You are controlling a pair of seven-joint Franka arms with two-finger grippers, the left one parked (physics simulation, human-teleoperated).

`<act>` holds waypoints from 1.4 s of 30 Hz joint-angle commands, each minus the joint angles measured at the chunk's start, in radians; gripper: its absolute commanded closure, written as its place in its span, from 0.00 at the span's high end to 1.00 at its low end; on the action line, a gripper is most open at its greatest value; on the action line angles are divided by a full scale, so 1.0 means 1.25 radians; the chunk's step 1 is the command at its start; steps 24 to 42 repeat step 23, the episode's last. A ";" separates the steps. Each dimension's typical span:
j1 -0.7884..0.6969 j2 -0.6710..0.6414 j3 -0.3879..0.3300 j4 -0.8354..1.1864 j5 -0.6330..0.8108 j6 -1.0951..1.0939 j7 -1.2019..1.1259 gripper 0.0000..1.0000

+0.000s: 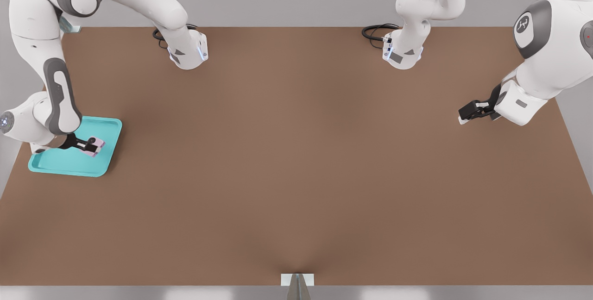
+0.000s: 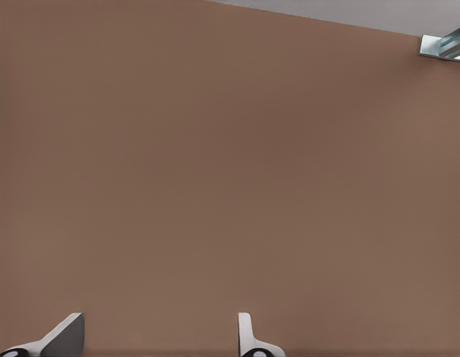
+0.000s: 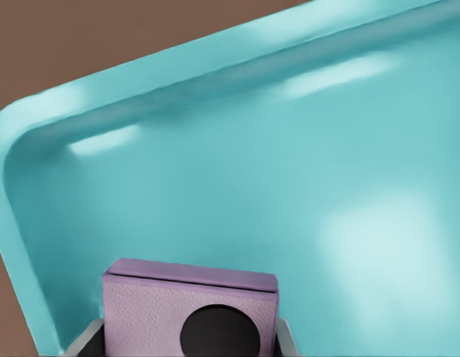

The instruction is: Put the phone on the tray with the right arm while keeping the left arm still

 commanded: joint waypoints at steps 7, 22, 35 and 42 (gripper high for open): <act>0.005 -0.069 0.217 0.323 -0.073 -0.336 -0.171 1.00; 0.722 -0.287 -0.170 0.480 0.030 -0.692 0.229 1.00; 0.744 -0.301 -0.197 0.471 0.030 -0.686 0.229 1.00; 0.744 -0.301 -0.197 0.471 0.030 -0.686 0.229 1.00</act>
